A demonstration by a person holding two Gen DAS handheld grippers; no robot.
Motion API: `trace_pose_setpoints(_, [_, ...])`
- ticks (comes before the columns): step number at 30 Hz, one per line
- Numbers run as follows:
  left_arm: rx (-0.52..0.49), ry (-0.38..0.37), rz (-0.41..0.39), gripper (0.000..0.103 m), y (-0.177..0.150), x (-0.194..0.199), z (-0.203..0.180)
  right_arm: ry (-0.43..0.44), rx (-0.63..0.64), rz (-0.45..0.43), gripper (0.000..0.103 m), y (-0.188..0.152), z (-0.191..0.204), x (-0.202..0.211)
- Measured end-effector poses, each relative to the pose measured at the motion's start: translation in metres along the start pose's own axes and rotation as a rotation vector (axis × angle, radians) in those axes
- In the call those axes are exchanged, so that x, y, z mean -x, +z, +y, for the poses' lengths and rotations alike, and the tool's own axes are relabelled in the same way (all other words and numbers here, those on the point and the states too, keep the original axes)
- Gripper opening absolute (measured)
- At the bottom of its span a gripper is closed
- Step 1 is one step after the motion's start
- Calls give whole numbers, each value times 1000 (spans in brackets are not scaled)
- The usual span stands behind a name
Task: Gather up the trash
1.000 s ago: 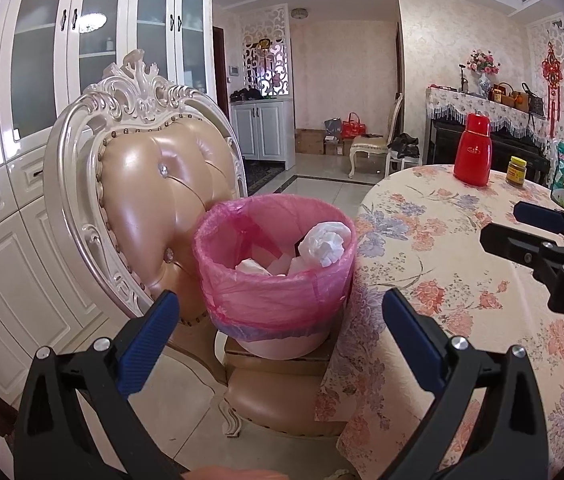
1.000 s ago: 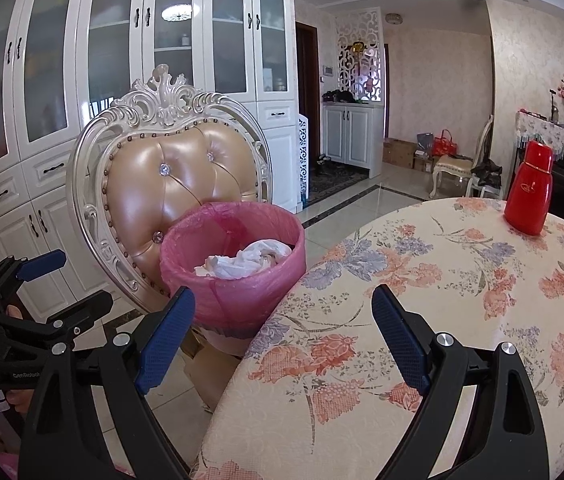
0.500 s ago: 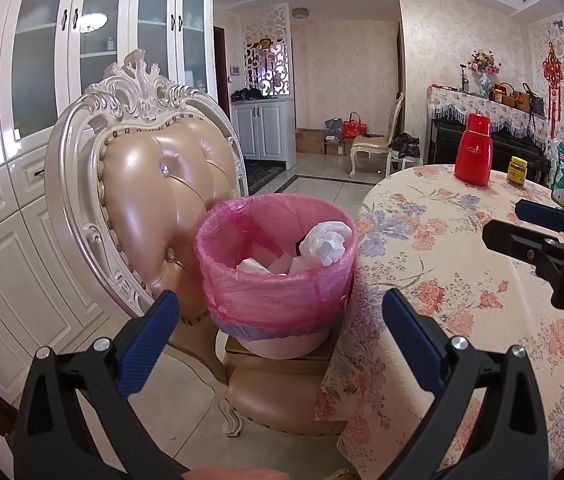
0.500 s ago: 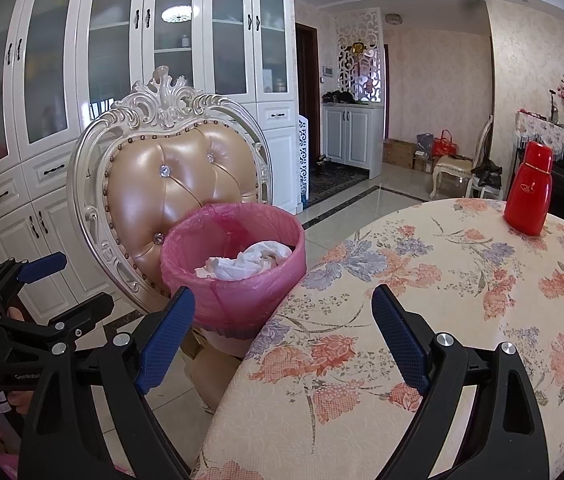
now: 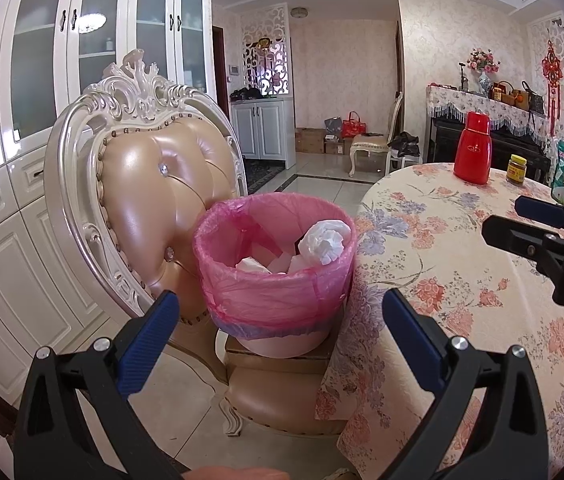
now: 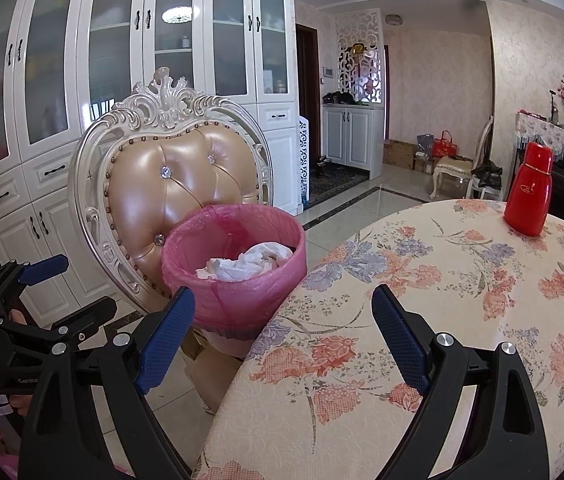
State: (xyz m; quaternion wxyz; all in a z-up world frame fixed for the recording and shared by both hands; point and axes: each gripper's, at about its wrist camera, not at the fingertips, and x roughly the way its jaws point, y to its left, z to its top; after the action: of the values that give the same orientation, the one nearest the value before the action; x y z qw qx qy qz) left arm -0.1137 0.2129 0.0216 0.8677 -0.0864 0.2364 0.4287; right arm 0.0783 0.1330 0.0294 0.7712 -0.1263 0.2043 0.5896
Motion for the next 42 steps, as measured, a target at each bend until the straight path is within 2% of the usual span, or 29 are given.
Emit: trace_pose_setpoints(42, [1, 18, -7, 98, -2, 8, -4, 12, 11, 1, 85, 4, 10, 2])
